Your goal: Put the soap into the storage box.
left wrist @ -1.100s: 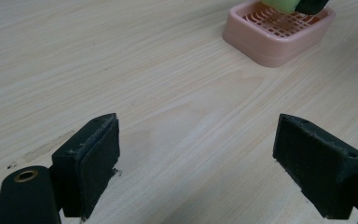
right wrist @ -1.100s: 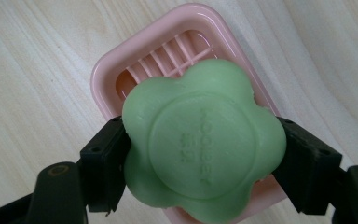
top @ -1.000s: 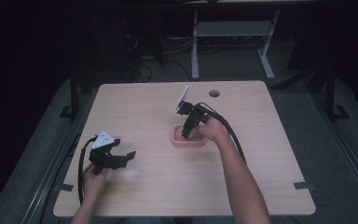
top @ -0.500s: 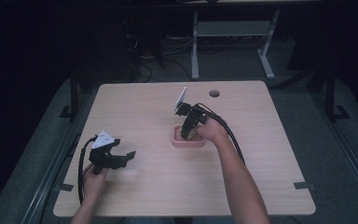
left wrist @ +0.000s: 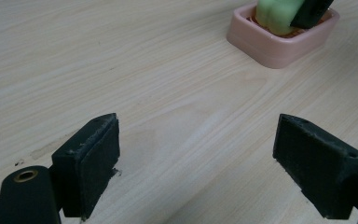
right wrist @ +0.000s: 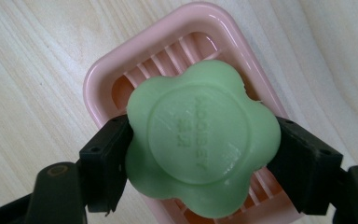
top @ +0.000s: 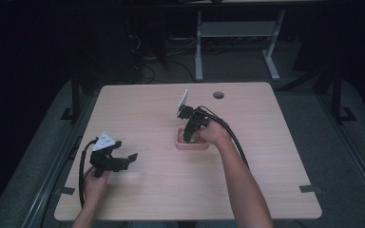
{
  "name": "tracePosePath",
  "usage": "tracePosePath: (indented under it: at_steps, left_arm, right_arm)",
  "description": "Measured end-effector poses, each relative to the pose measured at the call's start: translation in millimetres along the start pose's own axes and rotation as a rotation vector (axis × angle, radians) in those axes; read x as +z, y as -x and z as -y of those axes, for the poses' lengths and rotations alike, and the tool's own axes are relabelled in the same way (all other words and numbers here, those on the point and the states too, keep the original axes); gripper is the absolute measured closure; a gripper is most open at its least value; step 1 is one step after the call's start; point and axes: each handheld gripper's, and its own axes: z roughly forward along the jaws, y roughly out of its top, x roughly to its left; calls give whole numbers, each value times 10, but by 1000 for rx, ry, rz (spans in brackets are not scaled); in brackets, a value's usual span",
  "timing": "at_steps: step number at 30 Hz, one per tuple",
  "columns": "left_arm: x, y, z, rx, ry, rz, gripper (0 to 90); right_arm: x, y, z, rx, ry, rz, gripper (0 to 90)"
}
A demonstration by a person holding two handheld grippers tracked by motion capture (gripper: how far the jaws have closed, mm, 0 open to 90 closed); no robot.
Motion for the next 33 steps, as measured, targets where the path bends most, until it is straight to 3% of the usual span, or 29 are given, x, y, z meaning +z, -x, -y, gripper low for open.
tracePosePath:
  at_steps: [16, 29, 33]
  left_arm:
    - [-2, 12, -2, 8, -3, -9, 144]
    - [-7, 14, -3, 22, -12, -14, 144]
    - [2, 26, -1, 7, -4, -15, 143]
  right_arm:
    - [-79, 16, 64, 1, 10, 12, 224]
    - [-218, 48, 181, 20, 51, 5, 223]
    - [-260, 60, 221, 18, 69, 4, 223]
